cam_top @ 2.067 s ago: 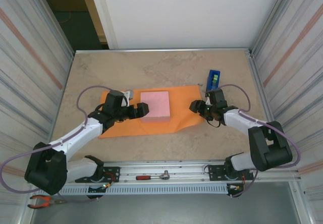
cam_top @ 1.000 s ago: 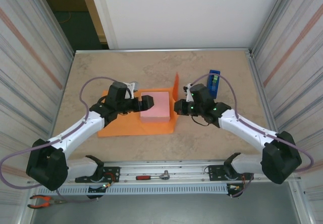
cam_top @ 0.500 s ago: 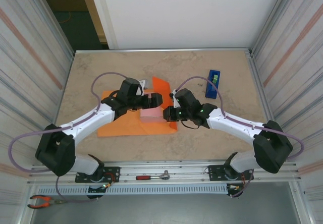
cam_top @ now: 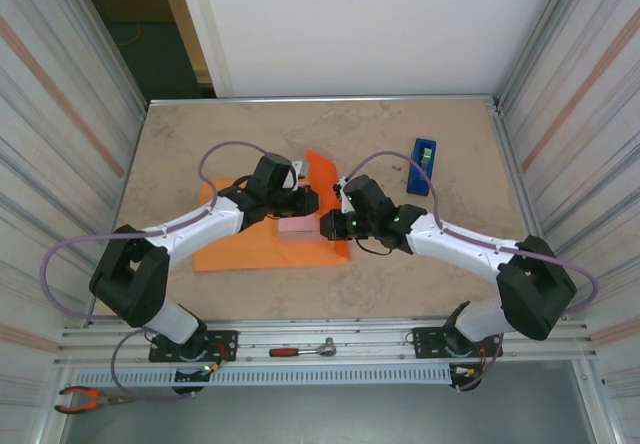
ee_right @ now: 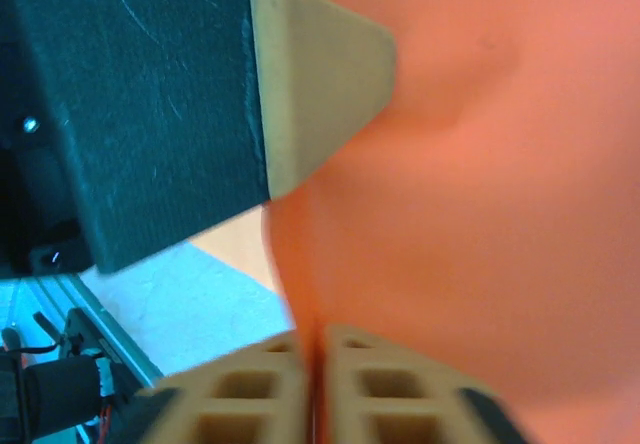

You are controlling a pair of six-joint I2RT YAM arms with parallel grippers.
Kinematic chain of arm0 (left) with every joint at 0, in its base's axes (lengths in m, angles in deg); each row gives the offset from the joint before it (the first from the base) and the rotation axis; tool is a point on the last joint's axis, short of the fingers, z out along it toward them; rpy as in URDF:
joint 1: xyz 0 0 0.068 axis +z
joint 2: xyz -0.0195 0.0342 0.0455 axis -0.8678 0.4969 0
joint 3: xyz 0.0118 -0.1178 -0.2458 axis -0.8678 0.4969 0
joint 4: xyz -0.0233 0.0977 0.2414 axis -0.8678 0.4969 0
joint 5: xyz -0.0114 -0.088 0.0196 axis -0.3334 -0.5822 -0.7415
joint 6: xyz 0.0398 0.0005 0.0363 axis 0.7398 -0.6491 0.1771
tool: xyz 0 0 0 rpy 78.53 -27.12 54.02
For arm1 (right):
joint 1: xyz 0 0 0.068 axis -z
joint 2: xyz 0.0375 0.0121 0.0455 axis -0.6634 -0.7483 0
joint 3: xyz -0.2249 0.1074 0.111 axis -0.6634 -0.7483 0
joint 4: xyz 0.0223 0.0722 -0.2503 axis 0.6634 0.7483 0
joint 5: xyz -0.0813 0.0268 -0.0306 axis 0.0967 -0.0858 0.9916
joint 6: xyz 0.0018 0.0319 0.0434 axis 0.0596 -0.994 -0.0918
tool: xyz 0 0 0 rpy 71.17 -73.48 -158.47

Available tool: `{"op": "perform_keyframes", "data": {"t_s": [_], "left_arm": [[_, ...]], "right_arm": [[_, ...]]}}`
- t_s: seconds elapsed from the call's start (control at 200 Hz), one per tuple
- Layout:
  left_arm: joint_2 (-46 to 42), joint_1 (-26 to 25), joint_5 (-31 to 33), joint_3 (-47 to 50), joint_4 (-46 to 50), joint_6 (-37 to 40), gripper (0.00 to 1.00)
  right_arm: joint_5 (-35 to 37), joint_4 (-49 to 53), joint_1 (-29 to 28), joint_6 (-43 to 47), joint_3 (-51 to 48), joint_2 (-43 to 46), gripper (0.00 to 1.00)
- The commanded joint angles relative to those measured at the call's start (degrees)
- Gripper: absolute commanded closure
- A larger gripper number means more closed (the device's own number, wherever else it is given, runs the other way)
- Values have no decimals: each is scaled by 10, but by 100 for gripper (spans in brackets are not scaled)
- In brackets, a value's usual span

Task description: Wrap the gift box in paper

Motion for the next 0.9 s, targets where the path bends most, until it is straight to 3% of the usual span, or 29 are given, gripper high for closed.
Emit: {"op": "perform_keyframes", "data": {"t_s": [0.0, 0.195, 0.331, 0.571, 0.892], "left_arm": [[-7, 5, 8, -13, 22, 32, 100], [-58, 33, 17, 31, 33, 49, 100], [-78, 42, 29, 47, 46, 66, 100], [-73, 42, 33, 54, 48, 73, 100], [-68, 46, 38, 63, 48, 77, 100]], "right_arm": [[-23, 3, 5, 7, 25, 7, 48], [-48, -3, 72, -5, -5, 60, 42], [-73, -12, 115, -14, -7, 56, 44], [-91, -25, 108, -12, 53, -42, 79], [-78, -50, 52, -22, 104, -168, 92]]}}
